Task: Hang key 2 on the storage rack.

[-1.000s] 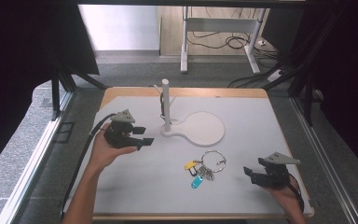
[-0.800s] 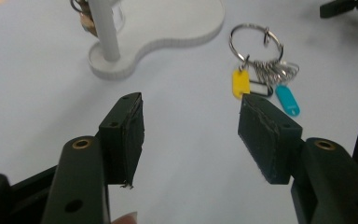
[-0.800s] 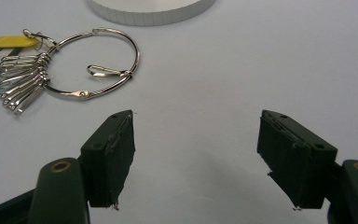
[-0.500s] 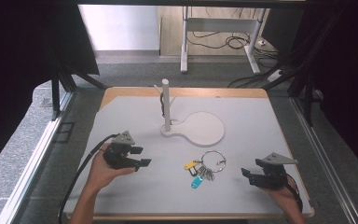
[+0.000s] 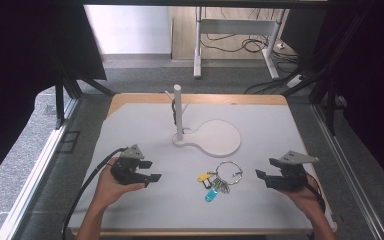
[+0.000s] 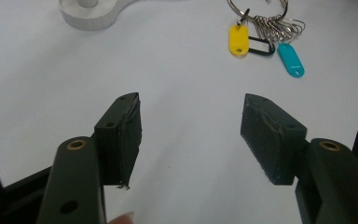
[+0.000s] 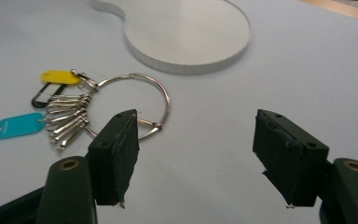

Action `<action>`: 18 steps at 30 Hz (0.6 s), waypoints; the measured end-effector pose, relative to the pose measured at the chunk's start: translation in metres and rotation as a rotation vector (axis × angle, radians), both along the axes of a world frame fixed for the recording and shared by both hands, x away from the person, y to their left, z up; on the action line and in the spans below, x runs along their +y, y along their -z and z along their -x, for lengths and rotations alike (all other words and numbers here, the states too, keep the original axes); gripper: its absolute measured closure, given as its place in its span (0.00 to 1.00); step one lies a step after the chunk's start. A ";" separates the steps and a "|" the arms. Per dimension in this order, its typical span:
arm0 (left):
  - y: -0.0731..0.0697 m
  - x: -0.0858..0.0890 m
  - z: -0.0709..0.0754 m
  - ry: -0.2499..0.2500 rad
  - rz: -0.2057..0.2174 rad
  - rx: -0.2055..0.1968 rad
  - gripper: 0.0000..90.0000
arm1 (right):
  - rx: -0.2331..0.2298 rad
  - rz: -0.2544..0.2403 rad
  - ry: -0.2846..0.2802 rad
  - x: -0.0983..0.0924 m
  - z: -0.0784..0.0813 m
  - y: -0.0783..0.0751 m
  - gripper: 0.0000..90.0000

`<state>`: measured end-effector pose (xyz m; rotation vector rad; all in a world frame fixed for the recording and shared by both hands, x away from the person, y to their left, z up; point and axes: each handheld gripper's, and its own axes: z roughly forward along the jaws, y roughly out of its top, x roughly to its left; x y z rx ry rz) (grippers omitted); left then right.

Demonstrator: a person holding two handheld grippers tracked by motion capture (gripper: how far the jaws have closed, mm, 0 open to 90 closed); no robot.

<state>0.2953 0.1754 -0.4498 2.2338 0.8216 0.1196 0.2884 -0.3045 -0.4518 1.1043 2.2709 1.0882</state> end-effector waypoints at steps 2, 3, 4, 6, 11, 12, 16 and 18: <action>0.000 0.000 0.001 0.001 -0.007 -0.004 0.43 | 0.027 0.031 -0.038 0.006 -0.009 -0.009 0.37; 0.001 0.000 0.002 0.000 -0.004 -0.003 0.43 | 0.036 0.053 -0.052 0.010 -0.014 -0.013 0.38; 0.001 0.000 0.003 0.000 0.001 0.000 0.43 | 0.050 0.069 -0.069 0.014 -0.018 -0.017 0.39; 0.001 0.001 0.005 0.010 0.017 0.001 0.43 | 0.082 0.098 -0.105 0.022 -0.028 -0.023 0.42; 0.003 0.005 0.007 0.003 0.024 0.011 0.43 | 0.170 0.190 -0.183 0.049 -0.051 -0.036 0.50; 0.002 0.005 0.007 -0.002 0.025 0.011 0.43 | 0.195 0.211 -0.199 0.055 -0.056 -0.036 0.51; 0.001 0.008 0.008 0.004 0.031 0.006 0.43 | 0.311 0.305 -0.243 0.078 -0.073 -0.028 0.58; 0.001 0.008 0.009 0.004 0.033 0.005 0.43 | 0.348 0.350 -0.263 0.087 -0.080 -0.022 0.61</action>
